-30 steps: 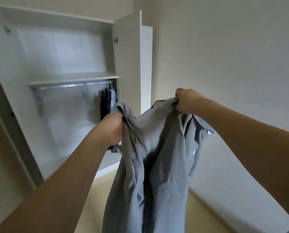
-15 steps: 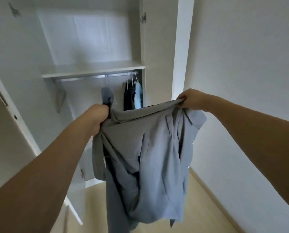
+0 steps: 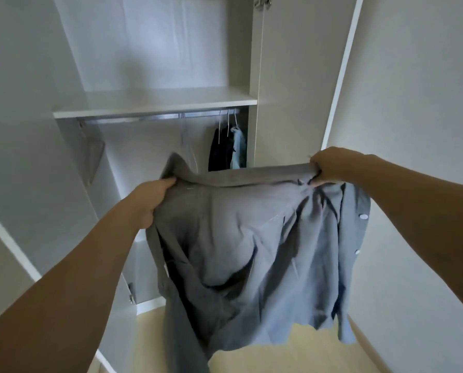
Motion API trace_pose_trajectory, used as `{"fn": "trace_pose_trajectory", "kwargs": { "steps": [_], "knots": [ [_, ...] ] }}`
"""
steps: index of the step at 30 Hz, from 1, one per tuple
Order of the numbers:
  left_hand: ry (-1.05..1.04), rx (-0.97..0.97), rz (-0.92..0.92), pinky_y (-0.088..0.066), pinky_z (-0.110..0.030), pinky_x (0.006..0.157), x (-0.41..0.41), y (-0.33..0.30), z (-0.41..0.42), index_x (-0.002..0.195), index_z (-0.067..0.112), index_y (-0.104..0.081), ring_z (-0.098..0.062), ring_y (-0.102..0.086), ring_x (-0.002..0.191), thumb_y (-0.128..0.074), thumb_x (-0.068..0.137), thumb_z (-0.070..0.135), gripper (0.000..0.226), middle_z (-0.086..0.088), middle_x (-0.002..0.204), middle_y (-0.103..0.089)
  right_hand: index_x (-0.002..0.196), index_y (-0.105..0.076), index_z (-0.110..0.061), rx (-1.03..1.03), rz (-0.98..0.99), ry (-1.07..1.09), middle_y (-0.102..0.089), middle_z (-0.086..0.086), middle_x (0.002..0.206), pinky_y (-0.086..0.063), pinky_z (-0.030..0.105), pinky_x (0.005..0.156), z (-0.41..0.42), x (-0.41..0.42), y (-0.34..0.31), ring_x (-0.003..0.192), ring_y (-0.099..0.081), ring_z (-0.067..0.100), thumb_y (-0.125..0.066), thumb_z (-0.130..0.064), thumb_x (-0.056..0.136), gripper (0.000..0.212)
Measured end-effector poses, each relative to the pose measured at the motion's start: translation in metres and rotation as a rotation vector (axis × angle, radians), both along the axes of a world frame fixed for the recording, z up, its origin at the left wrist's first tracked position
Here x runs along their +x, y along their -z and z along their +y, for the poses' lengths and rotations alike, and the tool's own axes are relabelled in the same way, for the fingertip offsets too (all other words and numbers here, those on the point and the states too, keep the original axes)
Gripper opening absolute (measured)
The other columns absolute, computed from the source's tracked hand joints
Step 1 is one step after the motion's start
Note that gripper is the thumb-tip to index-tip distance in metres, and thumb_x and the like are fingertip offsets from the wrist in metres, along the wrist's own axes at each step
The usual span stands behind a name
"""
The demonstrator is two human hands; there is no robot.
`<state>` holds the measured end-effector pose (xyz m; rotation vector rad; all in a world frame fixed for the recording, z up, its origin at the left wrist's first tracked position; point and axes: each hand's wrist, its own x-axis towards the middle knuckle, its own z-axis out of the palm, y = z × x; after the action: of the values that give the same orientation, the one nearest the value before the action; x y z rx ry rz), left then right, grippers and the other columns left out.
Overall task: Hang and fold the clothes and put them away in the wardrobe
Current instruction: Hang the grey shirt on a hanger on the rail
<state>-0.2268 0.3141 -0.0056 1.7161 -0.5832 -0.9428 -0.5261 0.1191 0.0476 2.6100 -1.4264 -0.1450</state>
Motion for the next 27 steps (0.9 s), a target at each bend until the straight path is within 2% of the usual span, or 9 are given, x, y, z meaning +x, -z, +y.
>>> {"fn": "trace_pose_trajectory", "kwargs": {
  "steps": [3,7,10,12,15,17,21,24,27],
  "knots": [
    [-0.101,-0.099,0.036,-0.049,-0.044,0.097,0.033,0.003,-0.041,0.124,0.006,-0.058,-0.030,-0.062,0.102,-0.060,0.089,0.049,0.056,-0.014,0.115,-0.065,0.095,-0.061,-0.010,-0.043,-0.073,0.059,-0.063,0.009,0.094,-0.045,0.030,0.071,-0.026,0.027,0.001,0.086,-0.059,0.028,-0.056,-0.012,0.083,0.014],
    [-0.079,-0.151,0.107,-0.049,-0.040,0.096,0.048,0.002,-0.090,0.119,0.009,-0.060,-0.027,-0.062,0.100,-0.055,0.094,0.036,0.037,-0.010,0.107,-0.066,0.090,-0.059,-0.001,0.065,-0.273,0.241,-0.058,0.015,0.089,-0.041,0.028,0.062,-0.063,0.064,0.004,0.077,-0.055,0.029,-0.045,-0.002,0.085,0.015],
    [-0.008,-0.158,0.174,-0.053,-0.036,0.082,0.051,0.008,-0.123,0.114,0.009,-0.061,-0.022,-0.063,0.091,-0.056,0.094,0.030,0.029,-0.008,0.099,-0.067,0.091,-0.060,0.001,0.255,-0.476,0.357,-0.055,0.016,0.090,-0.036,0.028,0.063,-0.086,0.081,0.009,0.074,-0.048,0.024,-0.042,-0.002,0.091,0.018],
    [0.050,-0.157,0.181,-0.052,-0.032,0.073,0.046,0.017,-0.143,0.112,0.011,-0.060,-0.020,-0.063,0.083,-0.053,0.097,0.027,0.023,-0.007,0.093,-0.067,0.076,-0.055,-0.003,0.414,-0.579,0.424,-0.054,0.015,0.078,-0.041,0.031,0.061,-0.104,0.091,0.012,0.065,-0.050,0.026,-0.041,-0.002,0.090,0.020],
    [0.086,-0.166,0.178,-0.050,-0.033,0.065,0.037,0.029,-0.169,0.116,0.014,-0.056,-0.019,-0.061,0.082,-0.046,0.101,0.024,0.021,-0.006,0.093,-0.065,0.056,-0.053,0.001,0.681,-0.813,0.506,-0.054,0.019,0.051,-0.049,0.032,0.050,-0.127,0.106,0.014,0.043,-0.054,0.029,-0.037,0.001,0.087,0.035],
    [0.007,-0.206,0.193,-0.049,-0.035,0.063,0.035,0.036,-0.189,0.118,0.014,-0.055,-0.020,-0.060,0.079,-0.043,0.101,0.021,0.022,-0.007,0.090,-0.062,0.062,-0.053,-0.002,0.783,-0.911,0.508,-0.051,0.015,0.046,-0.045,0.026,0.046,-0.139,0.113,0.016,0.038,-0.049,0.026,-0.041,-0.004,0.084,0.025],
    [-0.048,-0.278,0.274,-0.053,-0.040,0.072,0.024,0.042,-0.223,0.117,0.015,-0.057,-0.023,-0.063,0.083,-0.044,0.101,0.021,0.021,-0.010,0.094,-0.065,0.080,-0.061,-0.002,1.004,-1.033,0.433,-0.065,0.014,0.057,-0.053,0.028,0.049,-0.161,0.121,0.032,0.047,-0.061,0.026,-0.046,-0.013,0.087,0.020],
    [-0.014,-0.214,0.069,-0.053,-0.042,0.076,0.021,0.044,-0.254,0.107,0.015,-0.061,-0.024,-0.062,0.086,-0.045,0.100,0.026,0.021,-0.012,0.096,-0.065,0.084,-0.063,-0.001,1.081,-1.002,0.396,-0.068,0.015,0.059,-0.053,0.029,0.053,-0.175,0.129,0.044,0.051,-0.063,0.027,-0.049,-0.016,0.085,0.021],
    [-0.059,-0.104,-0.198,-0.047,-0.032,0.069,0.041,0.047,-0.283,0.092,0.012,-0.057,-0.019,-0.054,0.078,-0.044,0.099,0.024,0.020,-0.011,0.092,-0.060,0.084,-0.063,-0.002,1.028,-1.022,0.419,-0.068,0.014,0.058,-0.053,0.030,0.052,-0.197,0.140,0.045,0.059,-0.063,0.029,-0.053,-0.019,0.088,0.021]
  ]
}}
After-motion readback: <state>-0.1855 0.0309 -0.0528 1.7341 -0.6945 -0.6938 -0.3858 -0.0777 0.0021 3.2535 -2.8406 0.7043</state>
